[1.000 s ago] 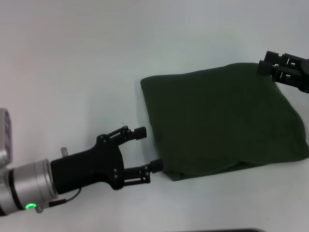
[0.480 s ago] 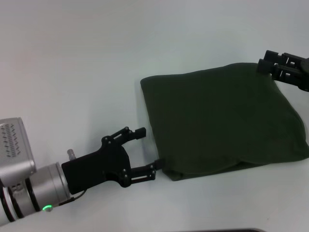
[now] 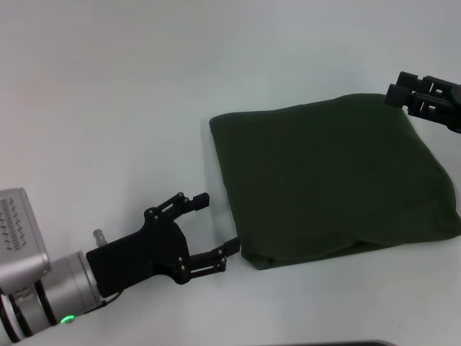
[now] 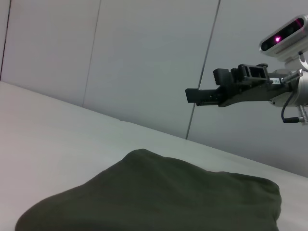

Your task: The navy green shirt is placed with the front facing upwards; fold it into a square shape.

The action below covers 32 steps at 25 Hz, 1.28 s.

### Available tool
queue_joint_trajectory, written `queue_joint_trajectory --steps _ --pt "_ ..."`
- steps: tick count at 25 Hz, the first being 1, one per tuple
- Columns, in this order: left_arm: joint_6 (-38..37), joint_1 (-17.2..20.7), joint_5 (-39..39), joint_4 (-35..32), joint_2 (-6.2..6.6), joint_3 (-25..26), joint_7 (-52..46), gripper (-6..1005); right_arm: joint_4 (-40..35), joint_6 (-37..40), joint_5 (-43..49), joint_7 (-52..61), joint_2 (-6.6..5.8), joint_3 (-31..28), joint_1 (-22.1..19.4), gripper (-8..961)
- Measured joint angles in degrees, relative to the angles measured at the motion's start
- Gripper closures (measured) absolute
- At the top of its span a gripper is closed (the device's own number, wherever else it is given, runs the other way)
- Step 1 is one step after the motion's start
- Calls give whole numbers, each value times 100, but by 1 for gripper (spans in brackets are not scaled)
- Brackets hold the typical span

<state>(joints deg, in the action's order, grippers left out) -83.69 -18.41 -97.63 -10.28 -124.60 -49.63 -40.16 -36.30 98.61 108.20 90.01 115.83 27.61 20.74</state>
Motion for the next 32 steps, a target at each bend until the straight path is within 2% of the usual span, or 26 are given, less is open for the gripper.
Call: queue_joint_trajectory --steps 5,14,32 --pt "-57 90 0 51 -2 -31 13 98 0 0 -1 13 0 -2 6 206" --pt "-67 32 0 435 -1 -9 242 100 0 0 0 31 0 -2 30 206" --pt "268 -243 0 715 -2 -2 322 104 0 0 -10 74 0 -2 36 206"
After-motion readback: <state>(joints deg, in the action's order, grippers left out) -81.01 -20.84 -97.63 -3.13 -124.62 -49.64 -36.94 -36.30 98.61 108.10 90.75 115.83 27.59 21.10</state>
